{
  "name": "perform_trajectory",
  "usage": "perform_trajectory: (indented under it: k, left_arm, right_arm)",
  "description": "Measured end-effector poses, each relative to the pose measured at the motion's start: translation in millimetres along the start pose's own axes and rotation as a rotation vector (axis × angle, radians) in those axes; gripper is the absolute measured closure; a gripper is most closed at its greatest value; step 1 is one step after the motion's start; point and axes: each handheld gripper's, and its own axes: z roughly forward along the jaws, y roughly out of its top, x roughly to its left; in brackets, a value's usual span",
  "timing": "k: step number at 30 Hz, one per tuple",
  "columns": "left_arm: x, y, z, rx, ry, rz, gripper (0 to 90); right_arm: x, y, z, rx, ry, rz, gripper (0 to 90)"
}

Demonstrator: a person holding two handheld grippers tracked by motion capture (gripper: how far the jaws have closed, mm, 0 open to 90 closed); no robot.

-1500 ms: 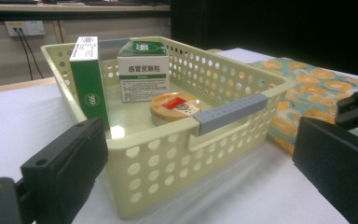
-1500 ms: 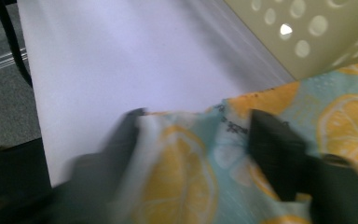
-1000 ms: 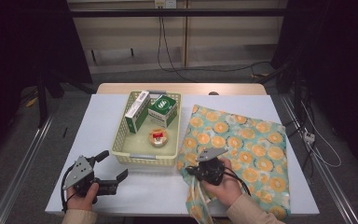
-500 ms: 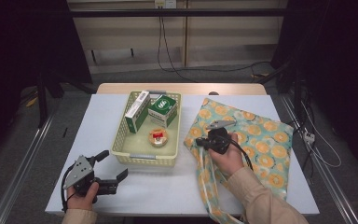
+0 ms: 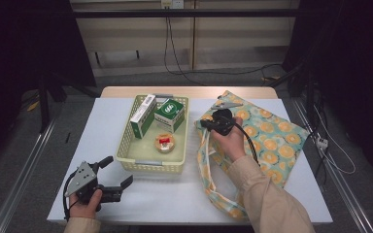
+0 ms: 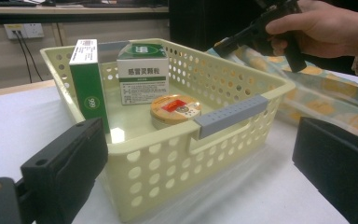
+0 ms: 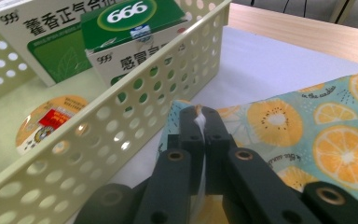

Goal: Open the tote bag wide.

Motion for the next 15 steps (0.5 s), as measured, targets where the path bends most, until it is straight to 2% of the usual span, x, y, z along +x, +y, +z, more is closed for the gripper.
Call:
perform_trajectory:
  k: [1, 3, 7, 12, 15]
  left_arm:
    - [0.0, -0.2, -0.4, -0.001, 0.0, -0.005, 2.8]
    - [0.6, -0.7, -0.8, -0.001, 0.002, -0.006, 2.8]
    - [0.7, -0.3, -0.7, 0.0, 0.005, -0.005, 2.8]
    - [-1.2, 0.0, 0.9, 0.004, 0.003, -0.002, 2.8]
    - [-2.1, 0.0, 1.6, 0.008, 0.0, 0.002, 2.8]
  right_arm:
    - [-0.5, -0.7, 0.6, 0.006, 0.004, 0.003, 80.7]
    - [0.1, -2.4, -0.9, 0.022, -0.038, -0.025, 62.4]
    - [1.1, -6.5, -13.0, 0.032, -0.002, -0.047, 48.6]
    - [9.0, -17.1, -36.5, 0.071, 0.05, -0.097, 40.4]
    - [13.8, -26.7, -51.8, 0.089, 0.056, -0.132, 41.2]
